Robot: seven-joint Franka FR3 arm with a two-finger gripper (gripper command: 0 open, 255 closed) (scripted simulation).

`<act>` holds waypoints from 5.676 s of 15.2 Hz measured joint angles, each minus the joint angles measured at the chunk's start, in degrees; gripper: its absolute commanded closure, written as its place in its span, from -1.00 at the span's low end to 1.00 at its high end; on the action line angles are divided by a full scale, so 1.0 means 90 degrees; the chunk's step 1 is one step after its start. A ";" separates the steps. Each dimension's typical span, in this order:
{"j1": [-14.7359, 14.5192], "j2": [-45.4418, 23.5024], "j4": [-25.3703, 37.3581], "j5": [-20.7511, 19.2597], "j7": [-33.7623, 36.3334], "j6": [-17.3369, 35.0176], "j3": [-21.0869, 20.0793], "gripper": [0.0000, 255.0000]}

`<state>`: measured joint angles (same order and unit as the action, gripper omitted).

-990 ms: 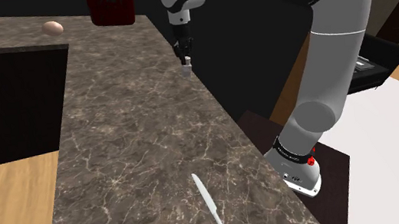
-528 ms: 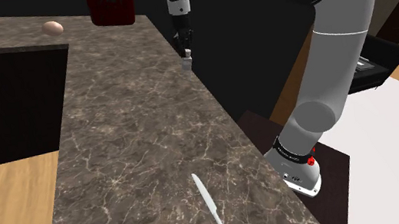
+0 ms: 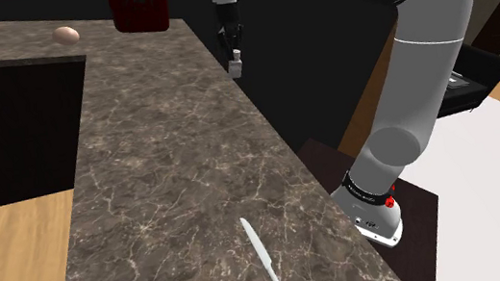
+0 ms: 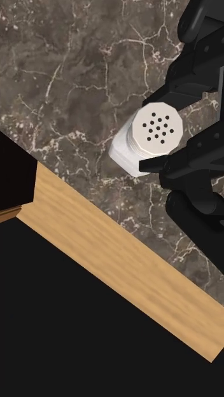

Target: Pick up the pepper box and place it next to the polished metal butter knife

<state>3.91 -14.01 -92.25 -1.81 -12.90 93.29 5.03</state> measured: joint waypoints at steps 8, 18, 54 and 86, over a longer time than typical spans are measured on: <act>-0.0001 0.0026 0.0638 -0.0001 -0.0022 -0.0663 0.0002 1.00; -0.0423 0.1417 -0.0964 0.0038 0.0704 -0.0474 -0.0307 1.00; -0.2695 0.4277 -0.3652 0.2348 0.5578 -0.0110 -0.3564 1.00; -0.3312 0.2229 -0.3196 0.2234 0.8368 0.1997 -0.5967 1.00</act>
<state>-25.90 6.05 -121.02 18.29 62.41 111.26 -48.68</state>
